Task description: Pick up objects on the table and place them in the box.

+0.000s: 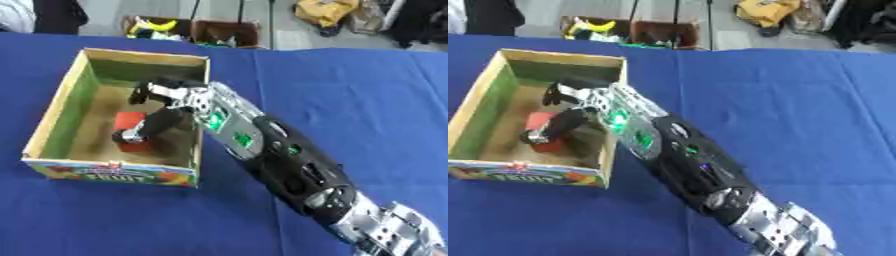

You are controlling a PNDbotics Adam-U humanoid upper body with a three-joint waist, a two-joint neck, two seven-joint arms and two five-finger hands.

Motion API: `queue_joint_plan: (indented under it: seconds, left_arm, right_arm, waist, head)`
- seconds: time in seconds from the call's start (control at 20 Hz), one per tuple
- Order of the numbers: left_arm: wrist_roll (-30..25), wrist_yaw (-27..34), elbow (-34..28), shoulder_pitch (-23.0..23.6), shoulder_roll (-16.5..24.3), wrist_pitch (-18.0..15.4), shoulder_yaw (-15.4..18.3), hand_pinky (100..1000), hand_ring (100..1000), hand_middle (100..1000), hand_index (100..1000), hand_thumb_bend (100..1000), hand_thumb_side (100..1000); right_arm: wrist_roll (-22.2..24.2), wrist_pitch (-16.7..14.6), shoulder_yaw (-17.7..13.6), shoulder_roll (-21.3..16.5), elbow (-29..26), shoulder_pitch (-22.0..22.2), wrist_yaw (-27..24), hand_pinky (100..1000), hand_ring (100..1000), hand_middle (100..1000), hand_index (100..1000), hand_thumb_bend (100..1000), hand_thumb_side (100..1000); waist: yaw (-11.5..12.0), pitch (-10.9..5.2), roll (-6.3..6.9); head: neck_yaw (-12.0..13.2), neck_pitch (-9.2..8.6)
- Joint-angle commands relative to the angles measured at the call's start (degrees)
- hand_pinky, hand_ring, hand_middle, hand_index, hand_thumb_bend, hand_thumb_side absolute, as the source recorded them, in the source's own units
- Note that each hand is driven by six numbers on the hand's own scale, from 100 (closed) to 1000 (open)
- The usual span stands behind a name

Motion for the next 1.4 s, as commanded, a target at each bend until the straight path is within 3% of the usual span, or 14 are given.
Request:
queue_joint_plan:
  seconds: [0.05, 0.1, 0.35, 0.65, 0.85, 1.0, 1.2, 1.4]
  left_arm:
    - [0.0, 1.1, -1.1, -0.1, 0.5, -1.2, -0.1, 491, 562, 562, 688, 100, 1000]
    - [0.0, 1.3, -1.1, 0.1, 0.6, -1.2, 0.0, 490, 561, 562, 688, 100, 1000]
    - [0.5, 1.3, -1.1, 1.1, 1.1, -0.3, 0.5, 487, 558, 559, 687, 100, 1000]
    - [1.6, 1.1, -1.1, 1.7, 1.0, 0.6, 0.6, 485, 557, 555, 686, 100, 1000]
    - [2.1, 0.7, -1.1, 2.2, 1.1, 1.0, 0.8, 485, 558, 556, 686, 100, 1000]
    - [2.3, 0.3, -1.1, 2.6, 1.3, 1.4, 0.9, 485, 561, 558, 689, 100, 1000]
    - [2.5, -0.3, -1.1, 2.9, 1.5, 1.9, 1.1, 487, 564, 562, 691, 100, 1000]
    - [2.8, -0.8, -1.1, 3.3, 1.4, 2.4, 1.3, 488, 568, 566, 697, 100, 1000]
  right_arm:
    - [-0.7, -0.1, -1.8, -2.7, -5.0, -1.5, 0.8, 776, 958, 846, 871, 611, 860]
    - [-1.2, 0.0, -2.4, -3.5, -6.7, -1.6, 0.6, 776, 957, 840, 870, 725, 689]
    - [-4.2, 0.9, -6.9, -8.9, -18.5, -0.2, -2.8, 763, 947, 831, 861, 694, 770]
    - [-8.6, 4.7, -13.0, -14.1, -29.9, 4.2, -8.7, 751, 941, 820, 855, 657, 836]
    - [-12.7, 7.0, -16.4, -16.9, -34.4, 8.6, -11.6, 747, 936, 810, 846, 518, 844]
    - [-16.6, 8.6, -18.2, -17.8, -36.0, 11.4, -13.9, 761, 936, 805, 833, 274, 829]
    - [-21.7, 8.8, -19.7, -19.4, -36.4, 15.4, -16.0, 781, 936, 802, 832, 100, 841]
    - [-26.5, 11.5, -20.5, -17.6, -35.6, 16.4, -15.3, 791, 935, 801, 832, 100, 763]
  waist:
    - [-0.4, -2.03, 0.43]
    - [-0.6, -2.26, 0.43]
    - [-2.0, -2.99, 0.39]
    - [-3.3, -3.53, 1.11]
    - [-4.5, -3.87, 1.66]
    - [-5.5, -4.25, 1.97]
    - [-6.6, -4.63, 2.29]
    - [-7.3, -5.04, 2.69]
  head:
    - [0.0, 0.71]
    - [0.2, 0.93]
    - [1.8, 1.69]
    - [3.3, 2.19]
    - [4.5, 2.47]
    - [5.2, 2.87]
    - [6.2, 3.07]
    - [7.1, 3.14]
